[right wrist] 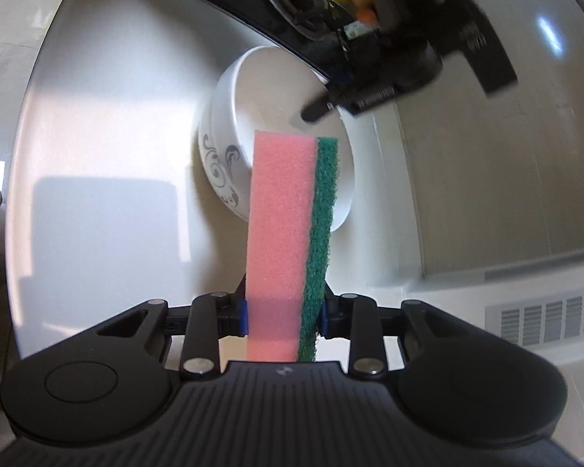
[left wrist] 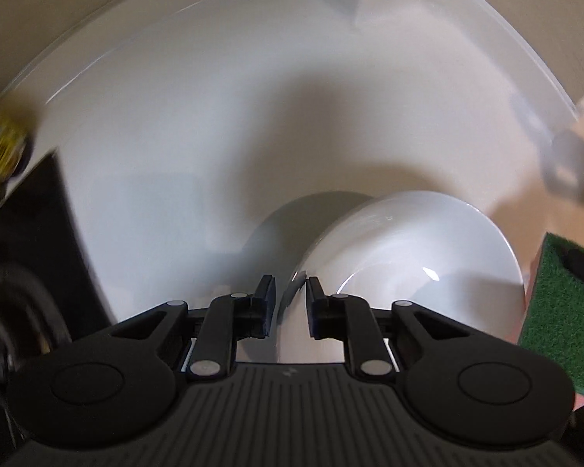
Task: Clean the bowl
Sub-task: 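Turn the bowl with the left gripper while the right gripper wipes the sponge along its outside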
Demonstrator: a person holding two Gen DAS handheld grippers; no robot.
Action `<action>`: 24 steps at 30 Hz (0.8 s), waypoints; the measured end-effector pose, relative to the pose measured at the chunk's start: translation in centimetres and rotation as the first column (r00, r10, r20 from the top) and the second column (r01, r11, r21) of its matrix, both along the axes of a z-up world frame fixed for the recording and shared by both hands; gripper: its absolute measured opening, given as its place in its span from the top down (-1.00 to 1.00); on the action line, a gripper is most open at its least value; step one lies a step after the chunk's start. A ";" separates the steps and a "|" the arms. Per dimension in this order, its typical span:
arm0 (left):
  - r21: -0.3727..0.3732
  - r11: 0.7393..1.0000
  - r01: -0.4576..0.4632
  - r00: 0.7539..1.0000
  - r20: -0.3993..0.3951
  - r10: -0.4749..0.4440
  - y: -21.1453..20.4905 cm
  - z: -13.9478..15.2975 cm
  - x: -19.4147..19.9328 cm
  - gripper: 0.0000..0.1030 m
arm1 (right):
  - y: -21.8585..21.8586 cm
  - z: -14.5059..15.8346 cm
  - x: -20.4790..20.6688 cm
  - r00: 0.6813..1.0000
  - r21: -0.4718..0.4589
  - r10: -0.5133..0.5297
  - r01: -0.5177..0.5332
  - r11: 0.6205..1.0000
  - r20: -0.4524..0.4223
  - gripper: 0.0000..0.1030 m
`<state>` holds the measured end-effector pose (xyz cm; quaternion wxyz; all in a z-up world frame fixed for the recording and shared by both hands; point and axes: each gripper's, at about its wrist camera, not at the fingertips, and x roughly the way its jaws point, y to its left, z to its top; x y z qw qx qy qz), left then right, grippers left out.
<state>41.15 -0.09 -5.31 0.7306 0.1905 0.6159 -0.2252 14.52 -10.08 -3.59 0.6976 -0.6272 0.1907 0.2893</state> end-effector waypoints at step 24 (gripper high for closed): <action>-0.169 0.828 -0.534 0.814 0.163 0.558 1.9 -0.4 -8.1 0.92 | 0.3 0.6 8.5 0.923 0.094 -0.383 0.378 0.921 0.039 0.48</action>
